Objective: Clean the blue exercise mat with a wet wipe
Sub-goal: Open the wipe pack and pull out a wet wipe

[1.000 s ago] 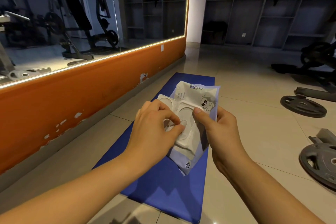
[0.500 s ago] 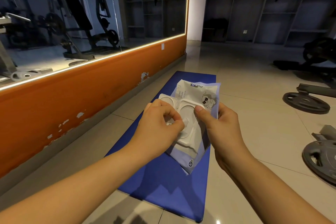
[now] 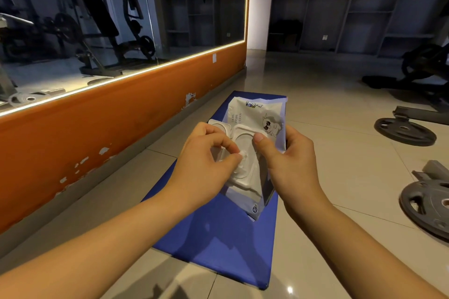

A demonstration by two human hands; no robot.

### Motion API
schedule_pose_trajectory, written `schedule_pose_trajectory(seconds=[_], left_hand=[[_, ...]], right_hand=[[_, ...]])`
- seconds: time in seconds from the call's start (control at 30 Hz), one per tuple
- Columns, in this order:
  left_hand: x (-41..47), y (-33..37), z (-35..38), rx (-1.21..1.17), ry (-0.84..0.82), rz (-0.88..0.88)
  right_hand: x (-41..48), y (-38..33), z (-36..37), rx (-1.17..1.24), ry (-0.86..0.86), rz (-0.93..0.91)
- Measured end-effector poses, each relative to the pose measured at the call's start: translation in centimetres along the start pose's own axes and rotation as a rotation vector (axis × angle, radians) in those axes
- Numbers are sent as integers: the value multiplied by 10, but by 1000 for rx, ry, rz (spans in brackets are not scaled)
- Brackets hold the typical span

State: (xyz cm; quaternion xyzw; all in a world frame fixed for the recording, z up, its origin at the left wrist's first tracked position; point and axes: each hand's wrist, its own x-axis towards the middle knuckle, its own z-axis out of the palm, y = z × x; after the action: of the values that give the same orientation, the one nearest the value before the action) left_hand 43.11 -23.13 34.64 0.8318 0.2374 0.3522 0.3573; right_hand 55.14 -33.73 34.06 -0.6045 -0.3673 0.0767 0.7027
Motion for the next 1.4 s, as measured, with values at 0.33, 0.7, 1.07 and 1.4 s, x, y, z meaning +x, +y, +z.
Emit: schedule_pose_trajectory(seconds=[0.33,0.7,1.07,1.4], left_hand=[[6,-3,-6,-258,-139,-163],[5,-4,4,-273,-52,-183],[11,-12,-3,-395,-169,-247],[8,-10,3,-306,-41,-186]], right_hand=[[3,6,-1,-66,40,22],[2,6,3,-190,19,-47],[8,11,-4,-87,73,82],[7,15,-2,-214,37,-8]])
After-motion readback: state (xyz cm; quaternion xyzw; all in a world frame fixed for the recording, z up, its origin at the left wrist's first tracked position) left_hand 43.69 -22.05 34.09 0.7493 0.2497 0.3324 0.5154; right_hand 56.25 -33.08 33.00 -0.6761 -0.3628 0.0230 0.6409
